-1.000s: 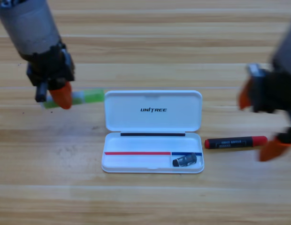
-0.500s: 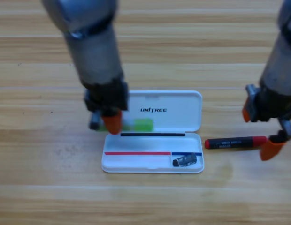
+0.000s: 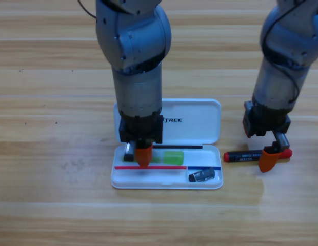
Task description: Clean up eraser and pencils
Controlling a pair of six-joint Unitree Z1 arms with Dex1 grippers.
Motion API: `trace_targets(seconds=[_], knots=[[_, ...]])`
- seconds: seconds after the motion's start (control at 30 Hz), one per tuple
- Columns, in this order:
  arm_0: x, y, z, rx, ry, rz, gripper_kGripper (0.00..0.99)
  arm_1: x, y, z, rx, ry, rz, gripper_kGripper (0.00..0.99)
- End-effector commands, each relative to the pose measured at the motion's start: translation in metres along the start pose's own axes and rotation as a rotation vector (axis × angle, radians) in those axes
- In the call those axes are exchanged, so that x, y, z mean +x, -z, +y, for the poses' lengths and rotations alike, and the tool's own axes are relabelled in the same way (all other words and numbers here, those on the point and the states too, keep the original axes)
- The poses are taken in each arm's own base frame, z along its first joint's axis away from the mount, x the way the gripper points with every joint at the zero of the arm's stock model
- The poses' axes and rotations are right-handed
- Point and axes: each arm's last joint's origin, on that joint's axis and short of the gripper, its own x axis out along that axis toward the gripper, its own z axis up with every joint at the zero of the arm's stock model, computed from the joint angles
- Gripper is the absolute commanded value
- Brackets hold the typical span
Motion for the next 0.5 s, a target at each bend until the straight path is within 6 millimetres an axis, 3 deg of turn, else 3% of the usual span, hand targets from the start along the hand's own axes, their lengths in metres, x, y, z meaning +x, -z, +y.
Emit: trace_targets(seconds=[0.03,0.13,0.17,0.23,0.3,0.33,0.5], knots=[[0.026,-0.012,-0.004,0.003,0.040,0.033,0.000,0.034,0.005,-0.012,0.005,-0.067,0.015,0.850],[0.028,-0.012,-0.005,-0.003,0.048,0.036,0.000,0.037,0.005,-0.011,-0.005,-0.078,0.016,0.782],[0.029,-0.012,-0.005,-0.003,0.051,0.038,0.000,0.039,0.005,-0.011,-0.010,-0.084,0.018,0.701],[0.030,-0.012,-0.006,-0.005,0.054,0.037,0.000,0.043,0.006,-0.010,-0.023,-0.098,0.019,0.451],[0.031,-0.011,-0.006,-0.005,0.062,0.037,0.000,0.046,0.006,-0.008,-0.035,-0.108,0.021,0.086],[0.031,-0.011,-0.007,-0.005,0.064,0.037,0.000,0.047,0.007,-0.008,-0.038,-0.115,0.021,0.000],[0.033,-0.010,-0.007,-0.006,0.076,0.040,0.000,0.042,0.008,-0.005,-0.017,-0.107,0.027,0.000]])
